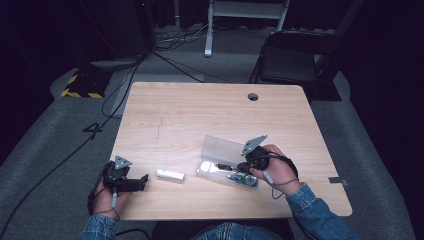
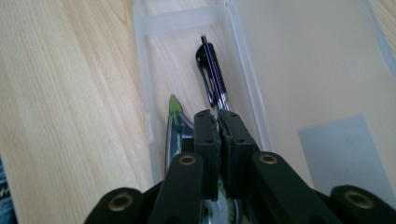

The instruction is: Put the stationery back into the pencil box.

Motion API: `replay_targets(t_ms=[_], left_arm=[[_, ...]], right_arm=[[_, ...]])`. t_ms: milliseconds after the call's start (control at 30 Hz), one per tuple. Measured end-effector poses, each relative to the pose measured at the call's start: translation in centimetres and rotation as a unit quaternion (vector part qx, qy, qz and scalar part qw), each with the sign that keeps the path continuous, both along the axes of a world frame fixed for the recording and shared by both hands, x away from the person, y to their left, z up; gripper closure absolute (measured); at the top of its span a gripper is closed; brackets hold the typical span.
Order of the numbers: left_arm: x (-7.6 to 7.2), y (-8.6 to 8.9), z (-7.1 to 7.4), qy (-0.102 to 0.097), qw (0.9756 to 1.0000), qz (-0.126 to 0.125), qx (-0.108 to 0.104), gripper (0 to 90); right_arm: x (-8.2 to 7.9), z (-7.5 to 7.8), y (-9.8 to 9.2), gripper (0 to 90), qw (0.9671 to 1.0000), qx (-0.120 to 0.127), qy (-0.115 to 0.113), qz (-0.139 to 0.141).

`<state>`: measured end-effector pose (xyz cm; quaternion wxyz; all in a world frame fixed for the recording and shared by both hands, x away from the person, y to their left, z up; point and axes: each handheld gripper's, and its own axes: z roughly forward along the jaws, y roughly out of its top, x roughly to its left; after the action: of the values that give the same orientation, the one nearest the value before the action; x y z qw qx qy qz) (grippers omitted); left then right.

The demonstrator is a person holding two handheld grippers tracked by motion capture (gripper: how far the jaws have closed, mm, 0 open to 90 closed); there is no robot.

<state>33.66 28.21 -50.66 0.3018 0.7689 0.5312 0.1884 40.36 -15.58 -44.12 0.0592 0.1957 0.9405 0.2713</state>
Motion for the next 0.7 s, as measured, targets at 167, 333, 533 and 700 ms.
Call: replay_targets(t_ms=[167,333,533,700], left_arm=[[0.0,0.0,0.0,0.000,1.0000,0.000,0.000,0.2],[0.0,0.0,0.0,0.000,1.0000,0.000,0.000,0.2],[0.0,0.0,0.0,0.000,1.0000,0.000,0.000,0.2],[0.0,0.0,0.0,0.000,1.0000,0.000,0.000,0.2]], right_arm=[[0.5,-1.0,1.2,88.6,0.9999,0.005,0.001,0.012],[0.7,-1.8,2.1,90.0,0.9998,0.000,0.008,0.018],[1.0,-2.6,2.7,90.0,0.9996,-0.006,0.011,0.027],[1.1,-3.1,2.7,89.1,0.9993,-0.018,0.015,0.028]])
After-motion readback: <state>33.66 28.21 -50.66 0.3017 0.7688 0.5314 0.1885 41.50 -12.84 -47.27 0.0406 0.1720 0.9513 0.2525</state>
